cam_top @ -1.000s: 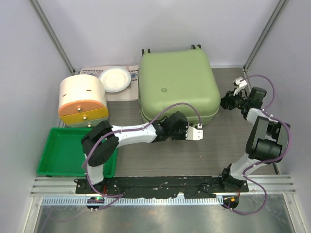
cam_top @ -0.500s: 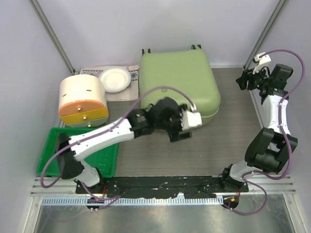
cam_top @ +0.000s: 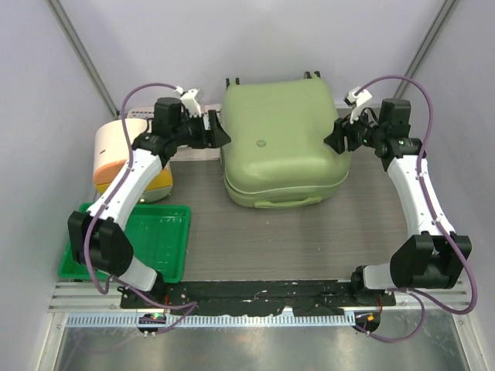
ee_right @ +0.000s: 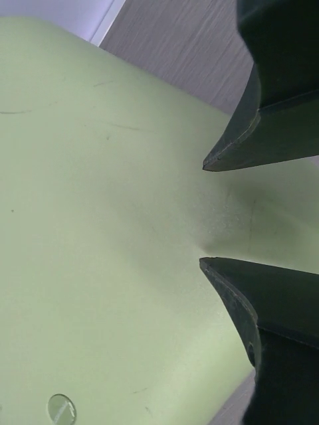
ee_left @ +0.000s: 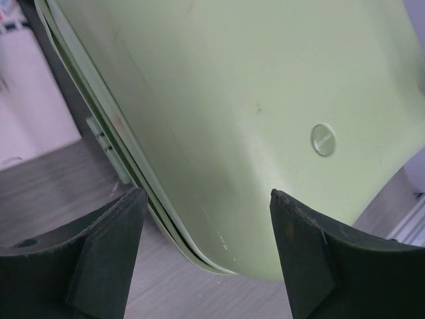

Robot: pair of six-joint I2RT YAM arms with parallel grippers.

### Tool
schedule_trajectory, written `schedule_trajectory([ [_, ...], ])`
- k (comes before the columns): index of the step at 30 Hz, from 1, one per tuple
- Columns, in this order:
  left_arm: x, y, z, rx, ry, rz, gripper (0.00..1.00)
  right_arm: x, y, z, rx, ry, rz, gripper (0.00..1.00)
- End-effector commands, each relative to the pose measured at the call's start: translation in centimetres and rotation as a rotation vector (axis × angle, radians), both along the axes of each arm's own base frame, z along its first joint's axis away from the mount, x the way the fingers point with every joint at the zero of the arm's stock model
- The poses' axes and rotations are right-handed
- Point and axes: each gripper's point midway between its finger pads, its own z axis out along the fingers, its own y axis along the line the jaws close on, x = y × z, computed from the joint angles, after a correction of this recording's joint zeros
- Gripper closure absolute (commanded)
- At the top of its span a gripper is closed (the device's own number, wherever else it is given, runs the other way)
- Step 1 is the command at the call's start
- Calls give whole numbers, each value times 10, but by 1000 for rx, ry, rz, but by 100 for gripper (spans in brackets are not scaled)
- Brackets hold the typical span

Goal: Open, take out, and arrange the luggage

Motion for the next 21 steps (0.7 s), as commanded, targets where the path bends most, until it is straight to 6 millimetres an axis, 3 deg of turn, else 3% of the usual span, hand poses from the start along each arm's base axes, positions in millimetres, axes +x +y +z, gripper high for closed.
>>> schedule_trajectory([
  [1,11,-9,-9,-170,85,-1,20,-3,-10,4,-36,-12,-81,39],
  [3,23,-9,-23,-170,101,6,15,7,-18,-1,-54,-9,-129,40],
  [6,38,-19,-28,-195,86,-23,9,30,-28,-1,-45,-14,-196,39],
  [7,43,-21,-28,-201,87,-28,7,41,-28,9,-22,-38,-208,39],
  [9,53,-23,-36,-193,95,-28,7,58,-29,3,41,9,-255,38],
  [10,56,-23,-39,-185,94,-26,6,66,-31,16,68,-7,-276,38],
  [12,63,-20,-45,-194,105,-10,5,80,-32,11,138,41,-297,37],
  [13,66,-18,-46,-200,109,-7,5,86,-34,20,160,29,-306,37],
  [16,74,-18,-57,-180,122,-20,5,103,-37,12,217,72,-336,35],
  [21,77,-36,-73,-200,169,-109,5,106,-36,-6,283,162,-360,35],
])
